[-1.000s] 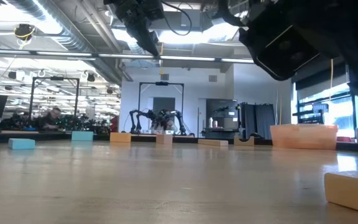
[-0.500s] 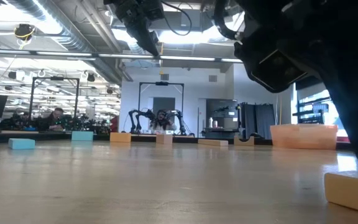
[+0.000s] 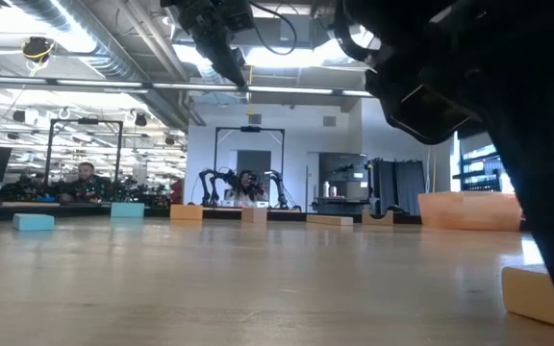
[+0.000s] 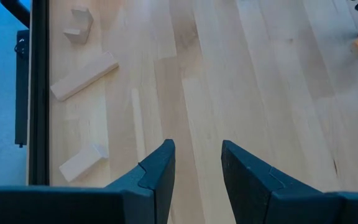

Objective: Sort & place blocks by color
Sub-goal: Put the orange block into the orange bin

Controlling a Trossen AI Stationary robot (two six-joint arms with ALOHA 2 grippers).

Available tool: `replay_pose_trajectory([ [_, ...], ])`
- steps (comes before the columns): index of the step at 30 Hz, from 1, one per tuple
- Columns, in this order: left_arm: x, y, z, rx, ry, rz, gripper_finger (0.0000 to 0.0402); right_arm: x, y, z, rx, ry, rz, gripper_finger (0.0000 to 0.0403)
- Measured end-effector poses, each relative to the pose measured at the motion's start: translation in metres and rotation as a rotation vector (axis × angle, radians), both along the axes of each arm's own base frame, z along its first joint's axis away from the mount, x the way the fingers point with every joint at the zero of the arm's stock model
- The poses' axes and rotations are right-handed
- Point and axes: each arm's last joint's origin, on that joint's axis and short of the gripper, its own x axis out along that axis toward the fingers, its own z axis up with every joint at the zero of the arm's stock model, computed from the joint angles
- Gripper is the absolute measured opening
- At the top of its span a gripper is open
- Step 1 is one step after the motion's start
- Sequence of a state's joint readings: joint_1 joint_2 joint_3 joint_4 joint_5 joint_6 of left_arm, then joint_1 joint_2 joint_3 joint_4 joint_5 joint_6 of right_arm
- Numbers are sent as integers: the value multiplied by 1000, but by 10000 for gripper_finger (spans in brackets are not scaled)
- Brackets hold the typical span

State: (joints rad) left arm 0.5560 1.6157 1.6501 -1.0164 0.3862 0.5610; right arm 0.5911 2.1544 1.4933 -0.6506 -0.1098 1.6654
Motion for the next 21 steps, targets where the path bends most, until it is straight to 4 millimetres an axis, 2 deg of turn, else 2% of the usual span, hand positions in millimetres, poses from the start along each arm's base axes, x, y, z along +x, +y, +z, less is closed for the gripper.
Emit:
replay_pose_trajectory([
  [21,0,0,0,-1,0,0,121,-1,-7,-5,-6,35,-66,211],
])
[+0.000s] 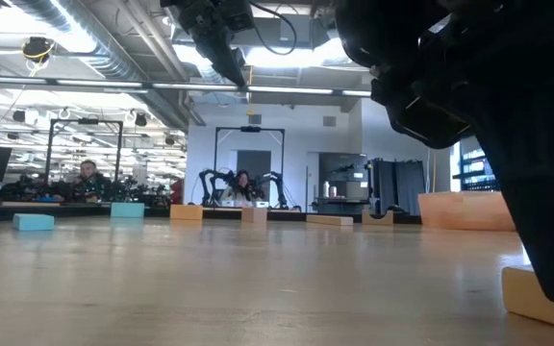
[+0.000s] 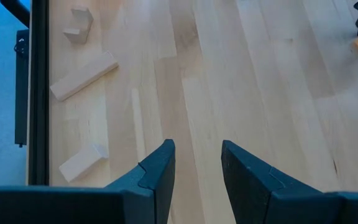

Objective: Sort & place blocks by color
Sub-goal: Put the orange block into the orange bin

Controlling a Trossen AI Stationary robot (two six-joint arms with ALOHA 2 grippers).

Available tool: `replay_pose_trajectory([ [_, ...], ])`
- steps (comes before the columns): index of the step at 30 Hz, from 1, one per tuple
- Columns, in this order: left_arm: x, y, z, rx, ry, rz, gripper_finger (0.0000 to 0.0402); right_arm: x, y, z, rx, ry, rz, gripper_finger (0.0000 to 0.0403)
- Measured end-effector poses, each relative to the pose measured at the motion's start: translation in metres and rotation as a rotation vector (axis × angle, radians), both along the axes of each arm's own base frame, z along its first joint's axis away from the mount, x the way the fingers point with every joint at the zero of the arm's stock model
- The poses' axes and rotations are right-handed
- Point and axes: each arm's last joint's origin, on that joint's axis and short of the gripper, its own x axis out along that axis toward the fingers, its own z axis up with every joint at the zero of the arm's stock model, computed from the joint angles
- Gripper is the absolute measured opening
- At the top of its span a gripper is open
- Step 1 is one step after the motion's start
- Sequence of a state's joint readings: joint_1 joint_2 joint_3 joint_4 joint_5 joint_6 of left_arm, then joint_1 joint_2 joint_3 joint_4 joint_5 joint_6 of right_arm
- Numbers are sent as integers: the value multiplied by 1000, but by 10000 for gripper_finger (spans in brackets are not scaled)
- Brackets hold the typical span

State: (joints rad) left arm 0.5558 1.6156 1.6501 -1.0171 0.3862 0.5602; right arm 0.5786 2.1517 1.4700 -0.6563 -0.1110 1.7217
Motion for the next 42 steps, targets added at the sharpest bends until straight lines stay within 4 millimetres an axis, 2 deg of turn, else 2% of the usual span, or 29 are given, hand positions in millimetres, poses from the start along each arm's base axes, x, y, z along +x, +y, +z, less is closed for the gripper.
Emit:
replay_pose_trajectory([
  [10,0,0,0,0,0,0,121,2,-6,0,13,20,-11,124],
  [29,0,0,0,1,0,0,121,15,-32,4,24,101,-32,125],
  [42,0,0,0,19,0,-19,121,26,-62,38,-57,246,8,124],
])
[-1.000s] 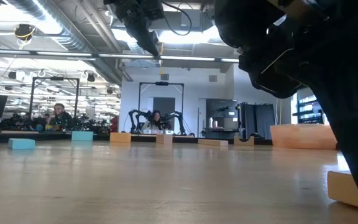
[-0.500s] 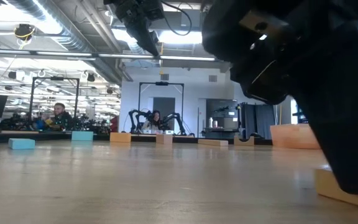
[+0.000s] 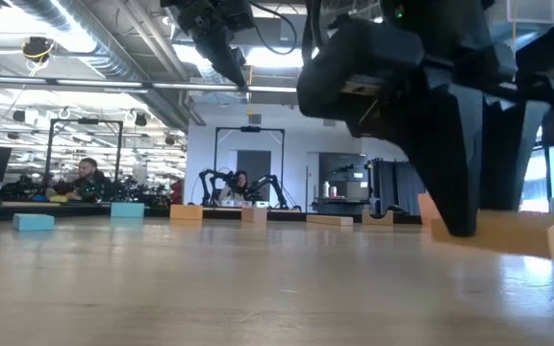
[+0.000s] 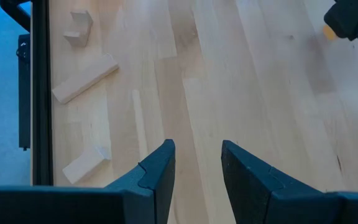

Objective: Sort & place blocks by color
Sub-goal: Put the orange block into the orange bin

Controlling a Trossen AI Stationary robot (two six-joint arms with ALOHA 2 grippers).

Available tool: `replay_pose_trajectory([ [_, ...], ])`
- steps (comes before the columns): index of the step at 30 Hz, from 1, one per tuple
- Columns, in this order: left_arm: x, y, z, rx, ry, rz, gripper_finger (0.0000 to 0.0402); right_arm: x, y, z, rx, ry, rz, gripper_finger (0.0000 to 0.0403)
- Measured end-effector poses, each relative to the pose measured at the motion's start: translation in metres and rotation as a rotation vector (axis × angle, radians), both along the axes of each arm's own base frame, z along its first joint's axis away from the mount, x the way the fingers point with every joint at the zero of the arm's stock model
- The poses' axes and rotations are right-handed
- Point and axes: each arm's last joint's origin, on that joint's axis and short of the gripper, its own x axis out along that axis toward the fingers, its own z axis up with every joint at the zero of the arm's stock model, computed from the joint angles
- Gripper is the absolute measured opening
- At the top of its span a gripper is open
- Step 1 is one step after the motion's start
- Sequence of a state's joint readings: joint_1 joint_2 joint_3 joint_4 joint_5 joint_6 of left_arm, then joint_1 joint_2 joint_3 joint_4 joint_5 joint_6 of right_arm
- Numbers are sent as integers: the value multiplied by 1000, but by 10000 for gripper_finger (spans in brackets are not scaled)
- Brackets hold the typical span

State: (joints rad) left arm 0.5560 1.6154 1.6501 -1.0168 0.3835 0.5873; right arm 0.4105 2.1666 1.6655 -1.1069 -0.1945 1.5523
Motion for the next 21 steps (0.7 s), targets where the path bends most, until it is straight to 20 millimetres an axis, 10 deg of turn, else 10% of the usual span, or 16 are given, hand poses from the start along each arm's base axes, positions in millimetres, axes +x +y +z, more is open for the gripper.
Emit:
replay_pose_trajectory([
  [21,-2,0,-1,11,19,-24,121,8,-88,54,-170,195,79,124],
])
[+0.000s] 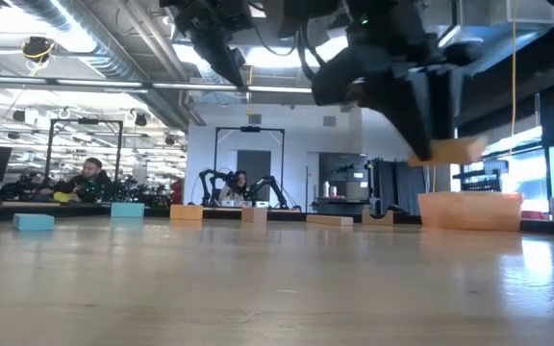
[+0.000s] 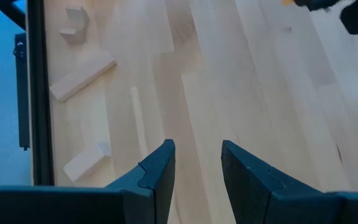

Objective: Sort & place blocks by color
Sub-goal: Put the orange block into the orange bin

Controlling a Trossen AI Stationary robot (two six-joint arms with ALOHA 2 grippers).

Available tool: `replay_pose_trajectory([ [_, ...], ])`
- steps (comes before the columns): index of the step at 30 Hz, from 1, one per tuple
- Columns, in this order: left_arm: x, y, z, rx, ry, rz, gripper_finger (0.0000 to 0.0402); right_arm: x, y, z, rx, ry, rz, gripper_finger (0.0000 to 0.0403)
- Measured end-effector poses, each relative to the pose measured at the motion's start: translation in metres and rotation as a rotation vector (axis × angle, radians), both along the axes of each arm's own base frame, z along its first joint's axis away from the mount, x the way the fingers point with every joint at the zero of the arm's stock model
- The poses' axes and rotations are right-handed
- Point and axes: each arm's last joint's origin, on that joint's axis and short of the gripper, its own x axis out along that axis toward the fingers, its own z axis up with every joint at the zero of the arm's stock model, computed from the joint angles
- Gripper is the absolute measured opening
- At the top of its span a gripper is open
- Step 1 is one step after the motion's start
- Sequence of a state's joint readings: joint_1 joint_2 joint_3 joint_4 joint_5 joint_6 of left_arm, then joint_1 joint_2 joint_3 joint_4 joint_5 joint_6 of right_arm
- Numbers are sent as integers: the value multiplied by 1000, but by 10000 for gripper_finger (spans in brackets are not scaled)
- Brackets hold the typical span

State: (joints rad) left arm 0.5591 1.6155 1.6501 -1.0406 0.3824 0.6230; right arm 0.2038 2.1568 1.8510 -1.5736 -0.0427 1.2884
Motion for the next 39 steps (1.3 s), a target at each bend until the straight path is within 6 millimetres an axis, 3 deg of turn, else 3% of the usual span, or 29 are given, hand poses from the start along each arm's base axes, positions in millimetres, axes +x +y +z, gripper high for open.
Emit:
replay_pose_trajectory([
  [12,-27,-4,21,38,-26,9,121,-8,-91,34,-184,-89,11,124],
  [20,-45,-6,37,44,-88,38,121,-31,-163,64,-311,-106,31,124],
  [30,-41,-3,38,48,-107,98,121,-84,-230,95,-364,-68,54,124],
  [39,-37,1,44,104,-168,129,121,-156,-251,72,-308,80,-50,124],
])
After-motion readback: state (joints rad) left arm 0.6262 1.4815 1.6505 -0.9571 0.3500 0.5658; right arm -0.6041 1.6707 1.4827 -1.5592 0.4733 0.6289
